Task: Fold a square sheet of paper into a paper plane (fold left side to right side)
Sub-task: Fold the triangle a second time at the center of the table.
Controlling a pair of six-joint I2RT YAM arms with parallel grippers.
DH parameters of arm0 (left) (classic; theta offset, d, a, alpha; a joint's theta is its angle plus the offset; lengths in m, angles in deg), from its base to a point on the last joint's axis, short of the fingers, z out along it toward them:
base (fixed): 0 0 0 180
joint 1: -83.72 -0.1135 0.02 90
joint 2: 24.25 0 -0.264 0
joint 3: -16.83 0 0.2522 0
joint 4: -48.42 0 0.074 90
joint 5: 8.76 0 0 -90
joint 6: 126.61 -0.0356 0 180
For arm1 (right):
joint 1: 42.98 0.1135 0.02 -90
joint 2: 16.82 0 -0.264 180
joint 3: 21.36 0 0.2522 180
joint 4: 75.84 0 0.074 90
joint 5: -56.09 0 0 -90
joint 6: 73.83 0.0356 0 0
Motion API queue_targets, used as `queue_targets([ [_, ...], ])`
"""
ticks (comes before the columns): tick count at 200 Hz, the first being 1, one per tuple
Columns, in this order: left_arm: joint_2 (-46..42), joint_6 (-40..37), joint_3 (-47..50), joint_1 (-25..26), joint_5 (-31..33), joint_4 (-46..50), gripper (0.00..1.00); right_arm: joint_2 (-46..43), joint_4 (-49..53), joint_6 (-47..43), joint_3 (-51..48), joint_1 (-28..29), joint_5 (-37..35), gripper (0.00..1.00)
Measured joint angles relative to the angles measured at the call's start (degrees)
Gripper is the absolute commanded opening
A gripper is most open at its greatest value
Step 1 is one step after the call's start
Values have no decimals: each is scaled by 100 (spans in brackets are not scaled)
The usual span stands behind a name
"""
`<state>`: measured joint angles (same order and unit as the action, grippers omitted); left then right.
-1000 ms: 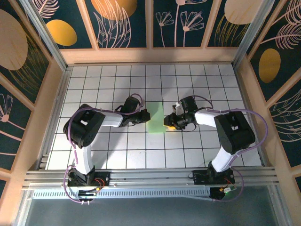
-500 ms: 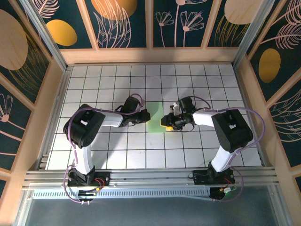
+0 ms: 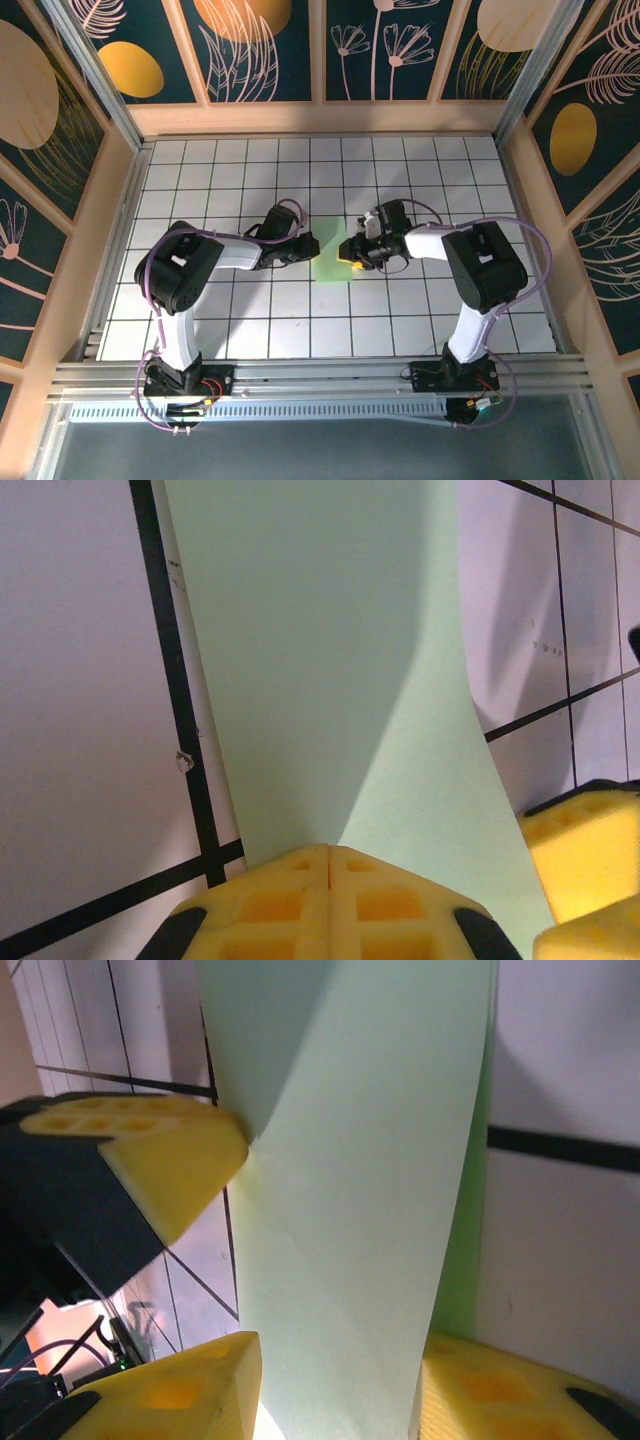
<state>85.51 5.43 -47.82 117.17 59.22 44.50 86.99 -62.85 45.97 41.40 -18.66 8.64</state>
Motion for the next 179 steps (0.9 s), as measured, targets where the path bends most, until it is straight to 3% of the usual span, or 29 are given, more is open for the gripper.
queue_targets([
  [81,0,0,0,0,0,-2,0,511,-140,35,546,-238,125,35],
  [126,-11,0,0,7,13,2,0,699,-214,26,713,-345,166,26],
  [179,-249,-203,0,33,326,264,19,704,-155,-118,713,-376,133,10],
])
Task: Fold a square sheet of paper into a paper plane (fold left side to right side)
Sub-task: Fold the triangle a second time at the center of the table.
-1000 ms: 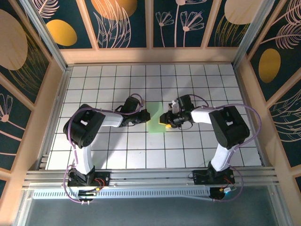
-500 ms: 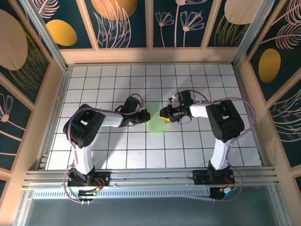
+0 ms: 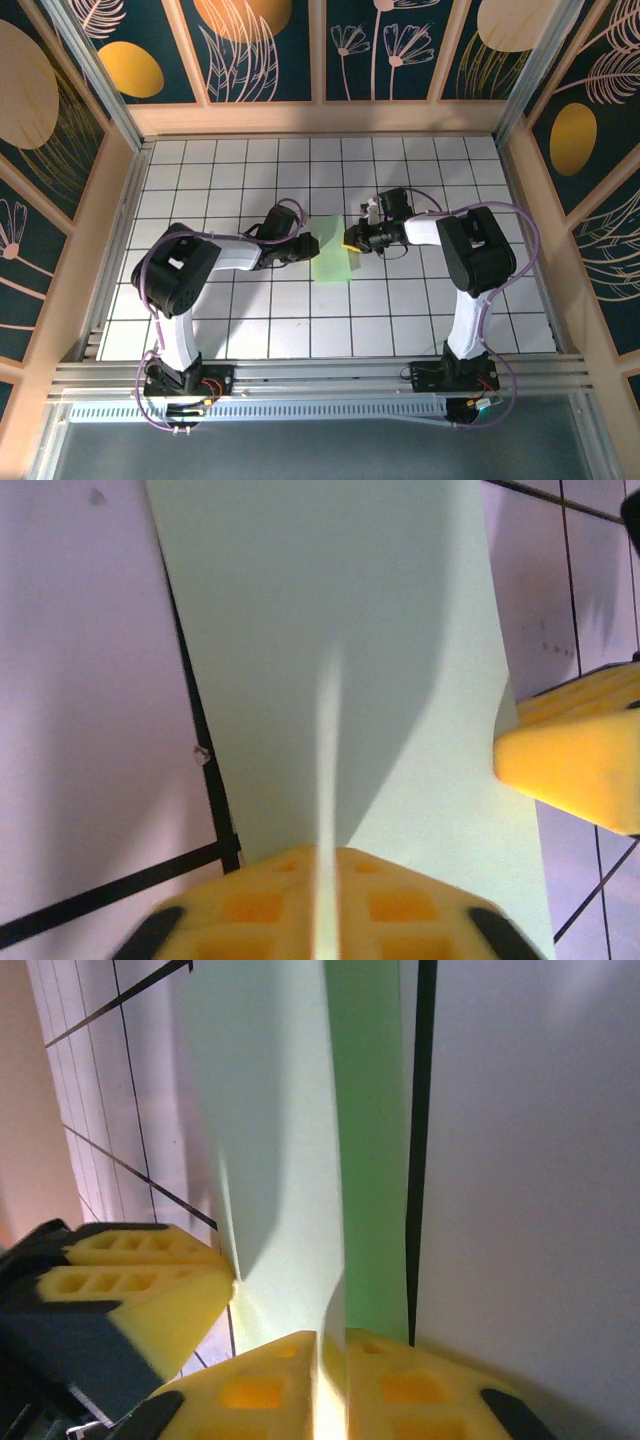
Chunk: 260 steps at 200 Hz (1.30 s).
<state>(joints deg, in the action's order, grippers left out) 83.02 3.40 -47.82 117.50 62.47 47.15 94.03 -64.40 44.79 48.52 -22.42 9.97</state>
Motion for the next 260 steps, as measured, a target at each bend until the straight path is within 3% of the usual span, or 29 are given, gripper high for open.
queue_targets([
  [29,-647,-343,55,0,339,260,27,0,114,-11,0,-2,-50,0],
  [58,-1591,-715,313,151,688,284,34,-2,129,33,0,-2,-42,0],
  [113,-2264,-1390,789,1438,1499,483,45,-70,273,179,0,-2,-28,0],
  [146,-2035,-1711,612,2129,2188,855,51,-186,341,181,0,-2,-31,0],
  [192,-728,-2223,-597,2905,3296,1537,64,-238,348,197,0,-2,-33,0],
  [260,188,-2291,-1322,3121,4282,2151,70,-249,348,197,-2,-2,-33,0],
])
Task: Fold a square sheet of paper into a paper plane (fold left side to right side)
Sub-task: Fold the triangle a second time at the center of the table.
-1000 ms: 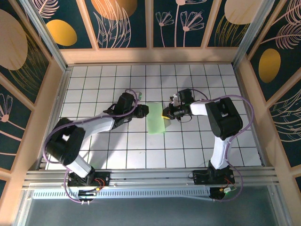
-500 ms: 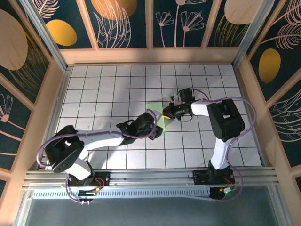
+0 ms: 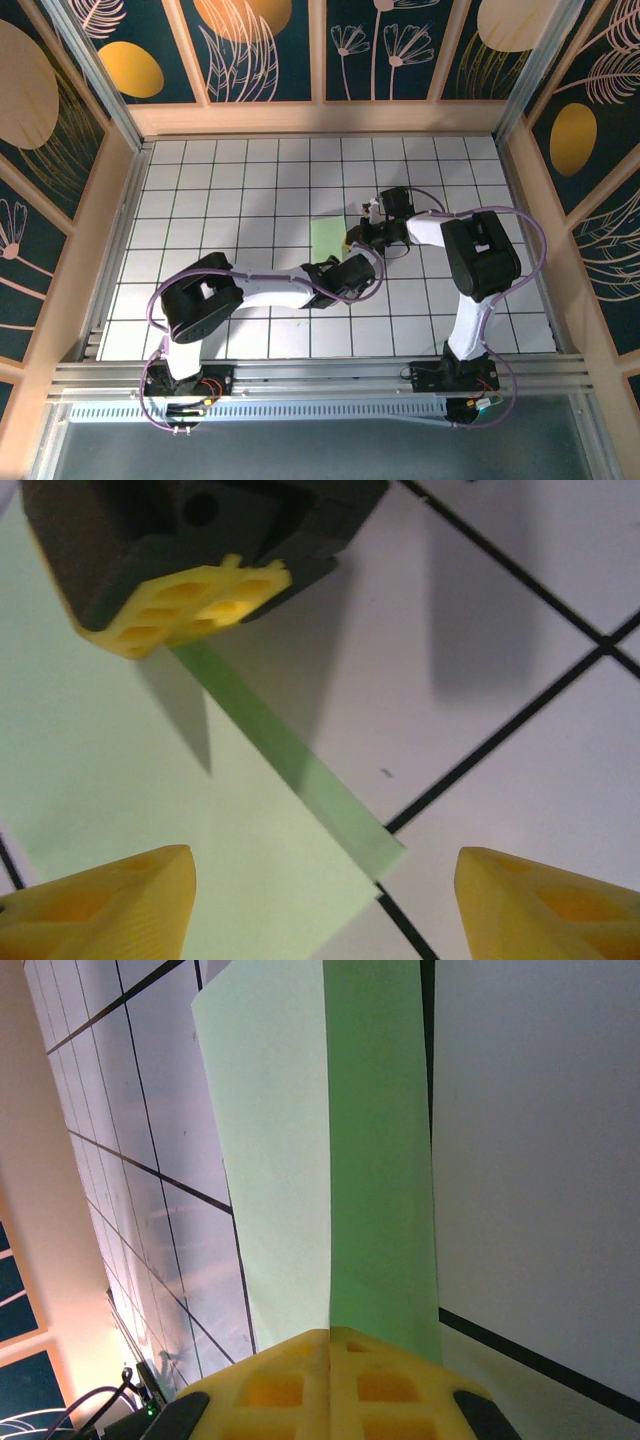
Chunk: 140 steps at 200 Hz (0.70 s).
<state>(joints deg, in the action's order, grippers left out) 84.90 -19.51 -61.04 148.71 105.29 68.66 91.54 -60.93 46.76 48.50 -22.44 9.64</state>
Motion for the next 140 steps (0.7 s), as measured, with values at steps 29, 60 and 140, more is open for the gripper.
queue_targets([
  [29,96,50,-46,2,223,103,64,0,0,-2,0,0,0,0],
  [60,98,85,-39,4,321,122,41,0,2,-2,0,0,-13,0],
  [140,35,269,96,7,365,52,0,-9,155,-50,2,-24,-184,12],
])
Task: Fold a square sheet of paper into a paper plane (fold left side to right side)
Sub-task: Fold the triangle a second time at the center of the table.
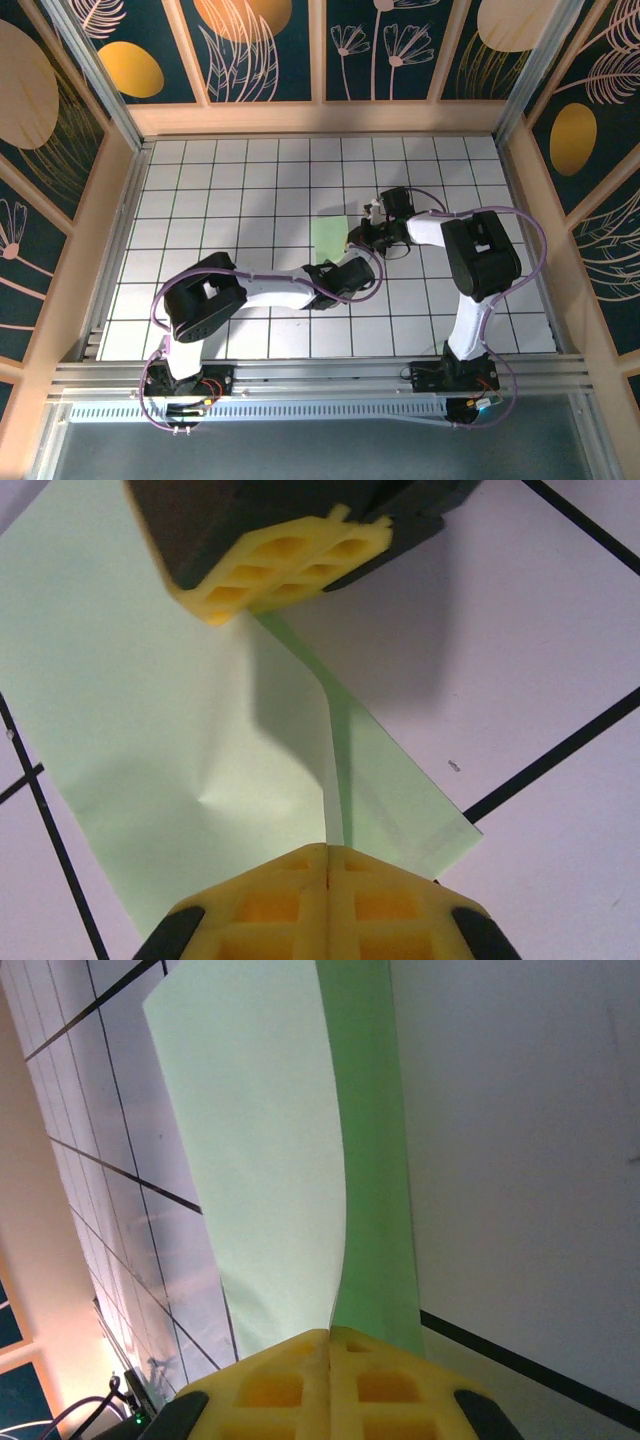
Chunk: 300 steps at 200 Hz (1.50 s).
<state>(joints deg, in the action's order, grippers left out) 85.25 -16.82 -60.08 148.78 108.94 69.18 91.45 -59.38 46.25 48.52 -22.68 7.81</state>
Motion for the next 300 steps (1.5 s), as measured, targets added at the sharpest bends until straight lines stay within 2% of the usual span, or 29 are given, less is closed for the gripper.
queue_targets([
  [29,-232,140,197,-81,-243,-138,0,-184,76,-101,0,-31,-122,27],
  [59,-570,323,476,-413,-970,-459,0,-682,72,-199,-4,-214,-297,39],
  [84,-850,573,745,-837,-1786,-826,0,-1209,13,-306,-192,-466,-424,40],
  [143,-916,1467,1097,-1609,-3762,-1690,0,-2020,52,-647,-1012,-669,-555,0],
  [169,-822,1825,1126,-1794,-4341,-1974,0,-2205,24,-686,-1401,-575,-470,0],
  [197,-715,2081,1126,-1884,-4721,-2135,0,-2197,-50,-616,-1700,-170,-415,0],
  [238,-647,2144,1126,-1902,-4828,-2131,0,-1759,-267,-511,-1746,271,-417,0],
  [300,-647,2142,1126,-1943,-4826,-2074,0,-1416,-195,-450,-1740,334,-584,0],
])
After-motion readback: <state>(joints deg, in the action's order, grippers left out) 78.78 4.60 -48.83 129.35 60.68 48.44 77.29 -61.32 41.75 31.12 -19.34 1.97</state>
